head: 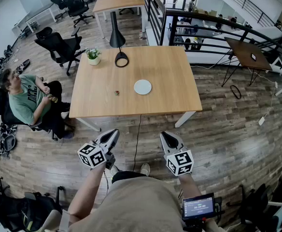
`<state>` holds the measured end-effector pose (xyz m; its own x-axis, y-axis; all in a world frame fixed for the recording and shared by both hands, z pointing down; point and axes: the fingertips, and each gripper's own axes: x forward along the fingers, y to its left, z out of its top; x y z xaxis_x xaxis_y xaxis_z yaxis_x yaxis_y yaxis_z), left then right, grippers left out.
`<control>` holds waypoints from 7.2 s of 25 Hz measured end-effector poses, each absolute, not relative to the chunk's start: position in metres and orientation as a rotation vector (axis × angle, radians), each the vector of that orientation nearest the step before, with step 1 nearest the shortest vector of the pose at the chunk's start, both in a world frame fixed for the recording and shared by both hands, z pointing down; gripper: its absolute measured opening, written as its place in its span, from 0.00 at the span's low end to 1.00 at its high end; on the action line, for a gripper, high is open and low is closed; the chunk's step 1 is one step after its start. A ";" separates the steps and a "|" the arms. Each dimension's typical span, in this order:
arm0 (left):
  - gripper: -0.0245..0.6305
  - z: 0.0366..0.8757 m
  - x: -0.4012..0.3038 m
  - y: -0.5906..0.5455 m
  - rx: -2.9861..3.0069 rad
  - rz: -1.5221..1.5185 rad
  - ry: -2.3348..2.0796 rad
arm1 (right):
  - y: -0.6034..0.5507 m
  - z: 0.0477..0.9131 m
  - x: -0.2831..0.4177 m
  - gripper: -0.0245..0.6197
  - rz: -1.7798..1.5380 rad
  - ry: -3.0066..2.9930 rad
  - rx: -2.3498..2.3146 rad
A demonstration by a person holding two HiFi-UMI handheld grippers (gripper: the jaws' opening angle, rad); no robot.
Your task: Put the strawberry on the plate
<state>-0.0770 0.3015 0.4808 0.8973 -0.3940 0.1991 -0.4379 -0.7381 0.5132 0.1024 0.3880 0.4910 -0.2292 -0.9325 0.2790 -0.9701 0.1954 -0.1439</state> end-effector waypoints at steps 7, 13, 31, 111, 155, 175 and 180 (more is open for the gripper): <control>0.04 0.482 -0.078 0.292 2.486 0.100 -0.604 | 0.374 0.491 0.103 0.08 0.454 -2.328 1.861; 0.04 0.480 -0.086 0.286 2.484 0.089 -0.617 | 0.365 0.487 0.094 0.09 0.531 -2.415 1.861; 0.04 0.482 -0.069 0.272 2.484 0.109 -0.657 | 0.343 0.497 0.102 0.09 0.523 -2.453 1.799; 0.04 0.599 -0.159 -0.104 2.354 0.246 -0.871 | -0.090 0.648 0.002 0.15 0.570 -2.287 1.307; 0.16 0.722 -0.159 -0.122 2.111 0.461 -1.067 | -0.124 0.869 -0.017 0.21 0.395 -2.118 0.717; 0.16 0.714 -0.169 -0.102 2.073 0.449 -1.143 | -0.121 0.915 -0.037 0.30 0.228 -2.075 0.483; 0.16 0.716 -0.168 -0.099 2.062 0.442 -1.146 | -0.124 0.921 -0.038 0.30 0.217 -2.058 0.457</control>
<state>-0.1682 -0.0994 0.7159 0.5450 -0.5882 0.5975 -0.8371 -0.3413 0.4275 -0.0381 -0.1240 0.9205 -0.4510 -0.2316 0.8620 -0.4060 0.9133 0.0330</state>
